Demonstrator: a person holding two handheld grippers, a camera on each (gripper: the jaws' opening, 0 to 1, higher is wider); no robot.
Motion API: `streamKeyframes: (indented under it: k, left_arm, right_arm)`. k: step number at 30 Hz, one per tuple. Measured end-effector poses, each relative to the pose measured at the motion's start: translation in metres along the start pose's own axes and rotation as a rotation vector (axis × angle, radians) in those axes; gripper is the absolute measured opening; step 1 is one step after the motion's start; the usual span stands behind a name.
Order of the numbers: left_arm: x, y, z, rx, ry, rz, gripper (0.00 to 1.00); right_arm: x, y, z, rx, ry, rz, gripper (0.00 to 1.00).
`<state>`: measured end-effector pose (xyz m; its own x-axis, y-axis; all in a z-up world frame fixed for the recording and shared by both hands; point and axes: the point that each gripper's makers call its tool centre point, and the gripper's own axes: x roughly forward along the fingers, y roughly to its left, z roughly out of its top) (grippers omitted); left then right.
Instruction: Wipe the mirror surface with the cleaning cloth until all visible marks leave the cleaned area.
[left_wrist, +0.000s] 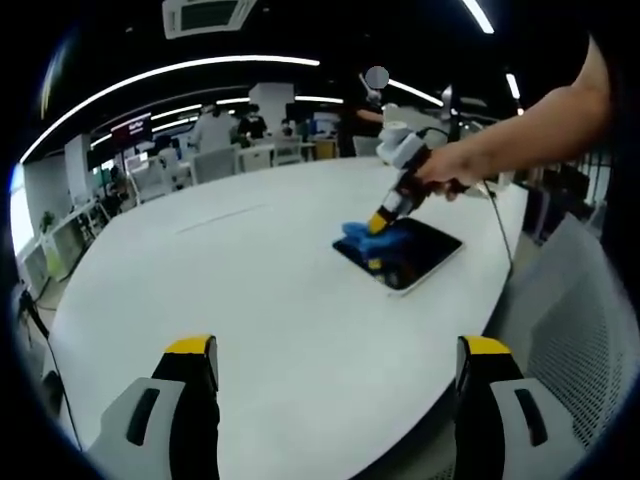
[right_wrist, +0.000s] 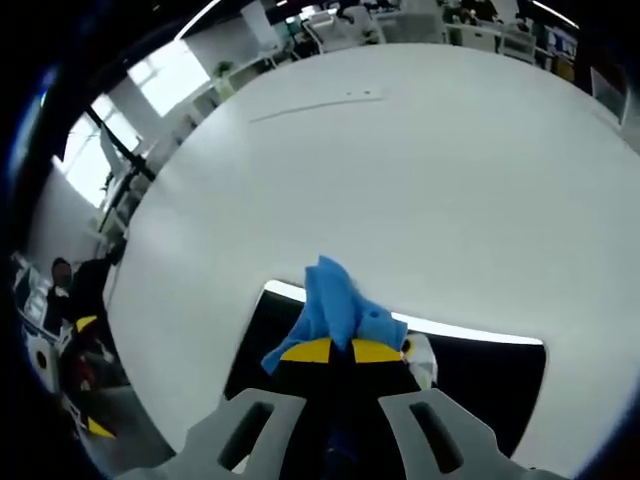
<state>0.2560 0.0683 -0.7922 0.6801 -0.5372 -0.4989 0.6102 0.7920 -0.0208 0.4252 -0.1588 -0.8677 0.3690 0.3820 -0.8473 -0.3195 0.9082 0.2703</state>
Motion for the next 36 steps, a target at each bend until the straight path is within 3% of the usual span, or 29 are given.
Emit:
streamKeyframes:
  k: [5,22,36]
  left_arm:
    - [0.0,-0.001,0.0,0.002,0.003,-0.005,0.99]
    - [0.0,-0.002,0.0,0.004,0.006,-0.007,0.99]
    - [0.0,-0.001,-0.001,0.006,0.005,-0.001,0.99]
  right_arm:
    - [-0.003,-0.009,-0.001,0.012,0.003,-0.008,0.0]
    - [-0.004,-0.005,-0.004,0.003,-0.046,-0.038,0.0]
    - [-0.013,0.011,-0.029,-0.007,-0.077,-0.011,0.01]
